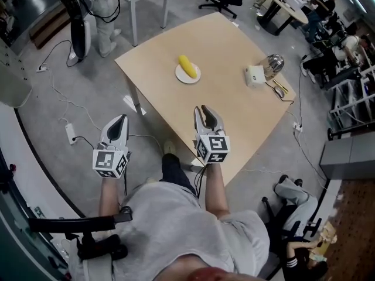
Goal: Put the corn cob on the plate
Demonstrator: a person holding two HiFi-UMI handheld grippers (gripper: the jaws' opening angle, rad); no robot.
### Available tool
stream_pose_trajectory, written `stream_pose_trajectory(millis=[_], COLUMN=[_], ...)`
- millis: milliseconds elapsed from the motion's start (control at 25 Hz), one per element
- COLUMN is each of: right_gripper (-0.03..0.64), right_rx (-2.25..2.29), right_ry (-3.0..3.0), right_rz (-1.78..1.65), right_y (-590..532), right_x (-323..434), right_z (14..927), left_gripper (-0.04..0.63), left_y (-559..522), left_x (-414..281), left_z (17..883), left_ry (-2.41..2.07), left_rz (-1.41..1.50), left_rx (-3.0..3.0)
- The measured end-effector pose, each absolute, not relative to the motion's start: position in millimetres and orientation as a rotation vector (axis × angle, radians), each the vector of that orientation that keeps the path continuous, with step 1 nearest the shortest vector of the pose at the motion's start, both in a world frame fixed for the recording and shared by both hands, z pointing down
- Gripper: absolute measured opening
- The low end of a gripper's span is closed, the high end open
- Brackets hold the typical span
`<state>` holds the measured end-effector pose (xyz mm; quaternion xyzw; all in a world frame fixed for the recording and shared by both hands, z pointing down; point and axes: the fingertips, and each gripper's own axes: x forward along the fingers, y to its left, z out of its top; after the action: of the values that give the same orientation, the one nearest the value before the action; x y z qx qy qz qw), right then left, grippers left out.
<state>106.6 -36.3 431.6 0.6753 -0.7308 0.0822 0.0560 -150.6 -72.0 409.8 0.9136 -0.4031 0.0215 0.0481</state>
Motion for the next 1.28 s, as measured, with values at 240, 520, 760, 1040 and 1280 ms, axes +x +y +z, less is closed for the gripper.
stream_pose_trajectory(millis=[240, 520, 760, 1040, 1280], right_gripper=[0.062, 0.020, 0.006, 0.006, 0.006], right_rx=[2.062, 2.103, 2.113, 2.099, 2.100], right_ry=[-2.223, -2.254, -2.278, -2.276, -2.276], right_rz=[0.164, 0.170, 0.186, 0.205, 0.204], right_y=[-13, 2, 14, 21, 21], right_x=[96, 86, 81, 75, 76], right_z=[422, 416, 416, 420, 421], left_gripper=[0.020, 0.020, 0.020, 0.020, 0.020], left_y=[-59, -50, -43, -39, -39], left_x=[-149, -141, -131, -126, -126], left_z=[404, 397, 387, 387, 385], left_ry=[-1.217, -1.174, -1.124, -1.103, -1.108], left_rz=[0.051, 0.036, 0.016, 0.015, 0.008], left_rx=[2.804, 2.840, 2.882, 2.894, 2.894])
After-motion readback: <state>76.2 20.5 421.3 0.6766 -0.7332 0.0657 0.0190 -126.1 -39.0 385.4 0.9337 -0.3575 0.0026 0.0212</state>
